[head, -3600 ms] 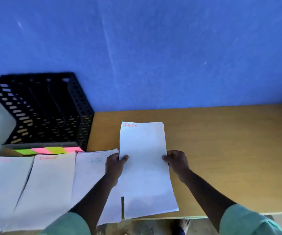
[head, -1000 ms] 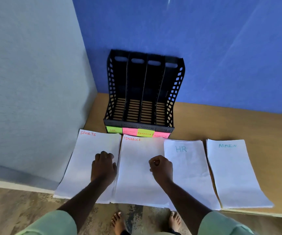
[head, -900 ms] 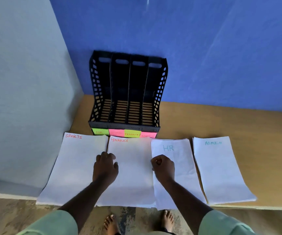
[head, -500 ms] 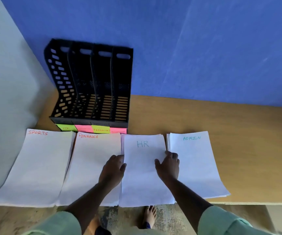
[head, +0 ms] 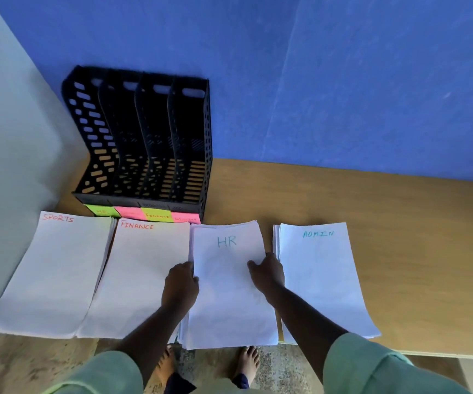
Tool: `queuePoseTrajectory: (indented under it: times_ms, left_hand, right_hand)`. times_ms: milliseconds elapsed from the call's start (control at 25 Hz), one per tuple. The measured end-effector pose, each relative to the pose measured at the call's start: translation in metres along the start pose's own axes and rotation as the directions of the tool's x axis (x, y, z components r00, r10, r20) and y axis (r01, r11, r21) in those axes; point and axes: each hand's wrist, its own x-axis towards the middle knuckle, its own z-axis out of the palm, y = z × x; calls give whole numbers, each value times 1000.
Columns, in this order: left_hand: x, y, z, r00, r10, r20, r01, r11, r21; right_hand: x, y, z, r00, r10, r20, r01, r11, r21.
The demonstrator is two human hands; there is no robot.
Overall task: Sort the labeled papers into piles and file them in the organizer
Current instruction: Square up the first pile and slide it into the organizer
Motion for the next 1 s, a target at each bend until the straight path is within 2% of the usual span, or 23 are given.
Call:
queuePoseTrajectory:
  times_ms: [160, 240, 320, 400, 440, 520, 600, 640, 720, 800, 920, 1000]
  left_hand:
    - [3, 1, -5, 999, -1, 34, 2, 1000, -17]
    - [-1, 7, -6, 999, -22, 29, 23, 1000, -15]
    - [-6, 15, -8, 998, -32, -56, 31, 999, -19]
    - [-5, 20, -11, 991, 17, -136, -22, 999, -36]
    - [-2, 24, -13, 990, 48, -136, -61, 994, -93]
    - [4, 34, -20, 991, 113, -74, -132, 929, -347]
    - [9, 45, -27, 992, 122, 28, -84, 814, -574]
    - [12, 49, -30, 993, 109, 38, -66, 802, -593]
    - [13, 53, -37, 995, 88, -50, -101, 806, -583]
    - [9, 59, -50, 978, 126, -163, -202, 748, -633]
    - [-5, 74, -68, 926, 192, -325, -367, 658, -658]
    - [-18, 87, -73, 894, 161, -418, -420, 626, -657]
  right_hand:
    - [-1, 1, -2, 992, 58, 111, -77, 981, 177]
    - [-6, 4, -9, 992, 78, 96, -98, 972, 215]
    - [-11, 9, -21, 997, 63, 39, -71, 964, 258]
    - [-16, 12, -37, 999, 26, 35, -37, 928, 370]
    - [-20, 13, -46, 998, -4, 62, -23, 903, 429]
    - [-30, 11, -65, 988, -91, 121, 16, 856, 517]
    - [-38, 5, -77, 976, -157, 150, 46, 823, 566]
    - [-41, 1, -80, 976, -172, 133, 62, 808, 587]
    - [-48, -8, -80, 985, -168, 27, 116, 780, 615]
    - [-53, -19, -74, 975, -175, -139, 223, 773, 594]
    - [-69, -37, -59, 880, -254, -400, 437, 762, 478]
    - [-84, -46, -44, 805, -339, -487, 552, 728, 406]
